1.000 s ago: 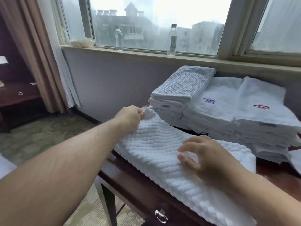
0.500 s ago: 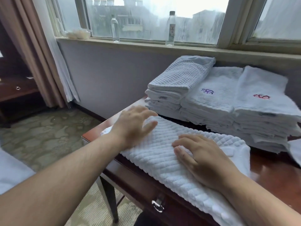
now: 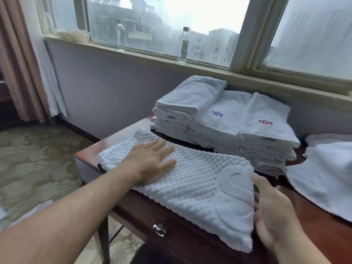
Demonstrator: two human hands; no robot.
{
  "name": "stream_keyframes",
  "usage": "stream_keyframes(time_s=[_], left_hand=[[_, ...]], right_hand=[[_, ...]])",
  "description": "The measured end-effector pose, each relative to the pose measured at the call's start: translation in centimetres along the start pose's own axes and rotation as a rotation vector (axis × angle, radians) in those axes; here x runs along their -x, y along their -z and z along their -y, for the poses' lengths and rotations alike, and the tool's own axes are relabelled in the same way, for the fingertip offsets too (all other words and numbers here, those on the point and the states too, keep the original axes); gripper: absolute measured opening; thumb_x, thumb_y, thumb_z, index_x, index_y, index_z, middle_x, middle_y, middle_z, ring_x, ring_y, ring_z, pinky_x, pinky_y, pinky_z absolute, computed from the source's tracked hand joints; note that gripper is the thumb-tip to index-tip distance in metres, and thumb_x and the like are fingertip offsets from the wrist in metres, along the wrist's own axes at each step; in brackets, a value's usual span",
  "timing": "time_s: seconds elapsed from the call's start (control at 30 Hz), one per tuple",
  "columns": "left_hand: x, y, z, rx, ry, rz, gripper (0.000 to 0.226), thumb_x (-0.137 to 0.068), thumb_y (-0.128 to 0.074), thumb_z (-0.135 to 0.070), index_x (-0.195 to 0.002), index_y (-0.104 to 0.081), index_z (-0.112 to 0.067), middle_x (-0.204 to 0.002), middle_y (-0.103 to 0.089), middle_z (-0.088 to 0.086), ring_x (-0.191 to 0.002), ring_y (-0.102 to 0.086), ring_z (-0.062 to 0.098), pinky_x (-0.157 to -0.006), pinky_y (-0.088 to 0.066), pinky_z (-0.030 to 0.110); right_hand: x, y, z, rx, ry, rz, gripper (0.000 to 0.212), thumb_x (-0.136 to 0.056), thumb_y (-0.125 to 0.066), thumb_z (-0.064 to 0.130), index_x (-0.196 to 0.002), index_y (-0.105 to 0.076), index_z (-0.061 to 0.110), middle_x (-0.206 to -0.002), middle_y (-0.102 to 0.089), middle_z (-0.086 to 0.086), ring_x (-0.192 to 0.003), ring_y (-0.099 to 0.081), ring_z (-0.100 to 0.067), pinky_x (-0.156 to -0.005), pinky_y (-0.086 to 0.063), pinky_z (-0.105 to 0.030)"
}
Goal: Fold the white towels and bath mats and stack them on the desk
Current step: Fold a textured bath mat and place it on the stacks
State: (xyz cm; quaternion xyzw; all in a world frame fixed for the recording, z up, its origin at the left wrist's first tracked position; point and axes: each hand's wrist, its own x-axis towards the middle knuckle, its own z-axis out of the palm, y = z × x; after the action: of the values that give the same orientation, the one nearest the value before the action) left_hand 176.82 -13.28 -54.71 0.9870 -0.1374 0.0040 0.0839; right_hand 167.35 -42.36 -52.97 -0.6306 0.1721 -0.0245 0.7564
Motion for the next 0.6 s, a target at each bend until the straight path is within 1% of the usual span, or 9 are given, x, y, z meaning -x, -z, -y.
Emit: stream_keyframes(time_s=[0.03,0.07,0.13,0.2,0.33,0.43,0.47,0.53,0.6], left_hand=[[0.4,0.0,-0.3,0.006,0.010,0.004,0.083,-0.081,-0.001,-0.081,-0.157,-0.007,-0.048,-0.168,0.003,-0.013,-0.153,0.006,0.005,-0.124,0.001,0.040],[0.7,-0.1,-0.6,0.010,0.018,0.006,0.085,-0.079,0.001,-0.082,-0.157,-0.006,-0.048,-0.168,0.003,-0.013,-0.153,0.006,0.005,-0.124,0.001,0.041],[1.4,-0.2,-1.3,0.017,0.036,-0.007,0.087,-0.078,0.003,-0.082,-0.157,-0.006,-0.047,-0.168,0.002,-0.013,-0.153,0.005,0.006,-0.124,0.001,0.042],[1.8,-0.2,-1.9,0.024,0.052,-0.023,0.086,-0.080,0.003,-0.083,-0.157,-0.007,-0.046,-0.168,0.001,-0.011,-0.154,0.005,0.007,-0.124,0.001,0.044],[2.7,-1.1,-3.7,0.047,0.089,-0.033,0.081,-0.086,0.001,-0.080,-0.158,-0.009,-0.044,-0.169,0.001,-0.008,-0.154,0.005,0.010,-0.124,0.002,0.047],[3.4,-1.6,-5.2,0.069,0.164,-0.108,0.081,-0.086,0.002,-0.077,-0.158,-0.012,-0.041,-0.169,-0.002,-0.007,-0.155,0.001,0.013,-0.124,0.000,0.048],[3.5,-1.8,-5.7,0.072,0.188,-0.130,0.081,-0.088,0.001,-0.076,-0.159,-0.013,-0.040,-0.169,-0.003,-0.007,-0.155,0.000,0.014,-0.124,0.000,0.048],[3.7,-1.9,-6.8,0.086,0.219,-0.138,0.081,-0.089,0.000,-0.076,-0.159,-0.013,-0.038,-0.169,-0.004,-0.005,-0.155,0.000,0.016,-0.123,0.002,0.049],[4.0,-2.1,-7.8,0.095,0.234,-0.134,0.081,-0.089,-0.001,-0.075,-0.159,-0.012,-0.036,-0.169,-0.003,-0.003,-0.155,0.002,0.018,-0.123,0.003,0.050]], right_hand=[[0.4,0.5,-0.1,-0.108,-0.066,0.096,0.051,-0.087,-0.068,0.050,-0.114,-0.074,0.008,-0.116,-0.073,-0.019,-0.104,-0.072,-0.035,-0.085,-0.059,-0.049],[1.0,1.1,-0.4,-0.186,-0.118,0.219,0.059,-0.090,-0.066,0.054,-0.122,-0.070,0.006,-0.122,-0.070,-0.022,-0.110,-0.069,-0.038,-0.090,-0.058,-0.052],[2.5,1.7,-1.0,-0.323,-0.168,0.503,0.078,-0.091,-0.061,0.064,-0.144,-0.052,0.007,-0.142,-0.056,-0.024,-0.131,-0.055,-0.040,-0.105,-0.048,-0.055],[3.9,1.6,-1.5,-0.415,-0.167,0.639,0.082,-0.089,-0.060,0.070,-0.149,-0.046,0.016,-0.150,-0.049,-0.021,-0.139,-0.047,-0.039,-0.112,-0.039,-0.056],[6.6,0.0,-4.0,-0.580,-0.001,0.537,0.099,-0.069,-0.073,0.077,-0.147,-0.050,0.021,-0.147,-0.054,-0.014,-0.135,-0.052,-0.036,-0.115,-0.032,-0.059],[8.3,-2.0,-5.1,-0.650,0.122,0.400,0.117,-0.052,-0.079,0.082,-0.148,-0.048,0.022,-0.146,-0.056,-0.011,-0.134,-0.055,-0.029,-0.113,-0.036,-0.050],[8.6,-2.5,-5.2,-0.611,0.152,0.366,0.118,-0.051,-0.081,0.080,-0.149,-0.046,0.025,-0.146,-0.056,-0.009,-0.134,-0.054,-0.027,-0.113,-0.038,-0.048],[8.7,-3.2,-5.0,-0.475,0.232,0.367,0.106,-0.060,-0.082,0.072,-0.150,-0.040,0.032,-0.149,-0.055,-0.002,-0.138,-0.051,-0.021,-0.116,-0.038,-0.041],[8.2,-3.7,-4.4,-0.426,0.235,0.339,0.094,-0.069,-0.083,0.061,-0.148,-0.044,0.026,-0.144,-0.059,0.001,-0.134,-0.055,-0.018,-0.116,-0.038,-0.041]])
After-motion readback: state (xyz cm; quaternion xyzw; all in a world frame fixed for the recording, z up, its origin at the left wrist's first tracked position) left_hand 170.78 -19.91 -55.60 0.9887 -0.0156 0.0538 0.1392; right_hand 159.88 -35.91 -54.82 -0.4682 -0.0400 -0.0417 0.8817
